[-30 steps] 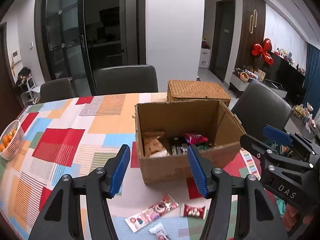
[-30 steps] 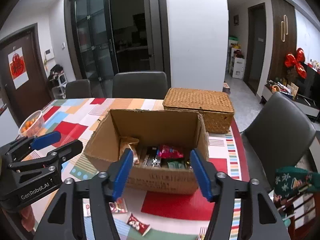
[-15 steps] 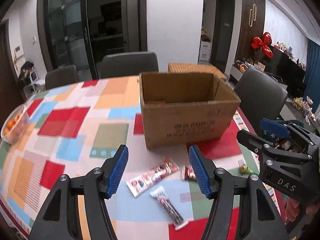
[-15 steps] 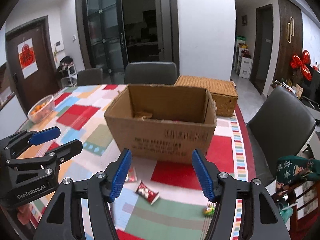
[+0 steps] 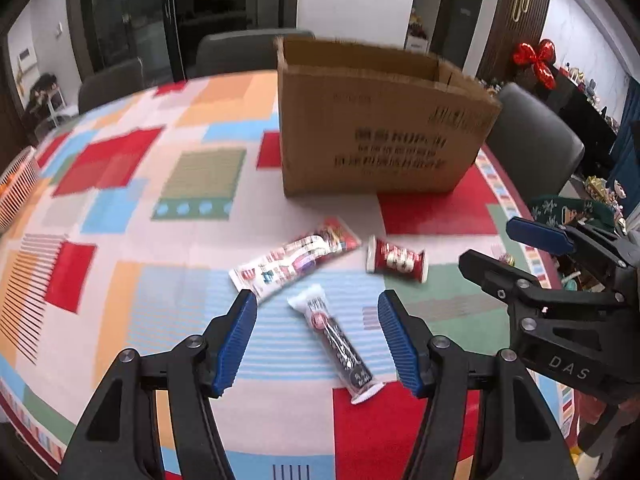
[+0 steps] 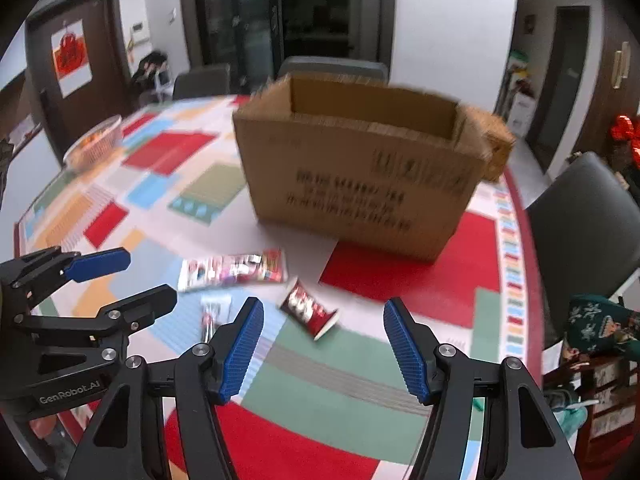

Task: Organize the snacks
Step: 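Move both tools back over the remaining snacks, then grasp the white LYFEN packet with the left tool while the right tool grasps the red candy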

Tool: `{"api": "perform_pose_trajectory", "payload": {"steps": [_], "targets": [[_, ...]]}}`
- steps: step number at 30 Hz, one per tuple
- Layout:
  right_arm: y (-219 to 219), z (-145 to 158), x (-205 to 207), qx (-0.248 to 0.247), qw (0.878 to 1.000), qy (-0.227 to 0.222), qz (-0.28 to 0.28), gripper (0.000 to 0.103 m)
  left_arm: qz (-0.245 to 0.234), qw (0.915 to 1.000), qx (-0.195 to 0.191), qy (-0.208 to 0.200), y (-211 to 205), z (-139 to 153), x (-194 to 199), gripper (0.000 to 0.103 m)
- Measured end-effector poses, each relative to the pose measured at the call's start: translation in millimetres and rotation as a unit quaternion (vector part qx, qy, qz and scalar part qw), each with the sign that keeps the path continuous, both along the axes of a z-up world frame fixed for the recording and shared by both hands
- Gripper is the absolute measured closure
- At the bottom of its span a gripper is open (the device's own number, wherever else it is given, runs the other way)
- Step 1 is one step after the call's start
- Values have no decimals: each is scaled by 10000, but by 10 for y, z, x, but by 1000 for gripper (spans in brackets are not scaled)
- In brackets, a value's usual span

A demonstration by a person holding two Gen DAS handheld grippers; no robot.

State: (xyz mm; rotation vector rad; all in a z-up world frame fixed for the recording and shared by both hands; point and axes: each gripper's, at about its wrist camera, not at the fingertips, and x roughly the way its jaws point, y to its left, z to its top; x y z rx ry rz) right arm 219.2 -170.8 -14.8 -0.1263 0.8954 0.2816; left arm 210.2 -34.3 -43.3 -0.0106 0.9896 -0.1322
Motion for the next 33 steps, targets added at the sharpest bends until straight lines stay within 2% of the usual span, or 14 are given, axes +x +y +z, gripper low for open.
{"api": "perform_pose_trajectory", "payload": {"steps": [5,10,18,20,24,30,33], "targets": [[89,-288,130,-332,9985,367,241,39,-56,9990,-53,449,3,-314,63,41],[195,-489,235,-742,9947,482,527,39,-92,9972,-143,732,2,-530,127,41],[313,-708,432,-1008,9891,634,864,40,-122,9950,-149,982,-10,-747,239,45],[335,-751,475,-1008,9885,692,892,40,-139,9956,-112,919,-20,-752,250,47],[392,-821,542,-1045,9872,744,944,40,-158,9962,-57,858,-27,-757,286,55],[437,-925,619,-945,9875,884,901,45,-259,9968,-68,756,-21,-750,289,77],[469,-973,631,-892,9880,907,879,49,-252,9967,-143,752,9,-751,302,81]]}}
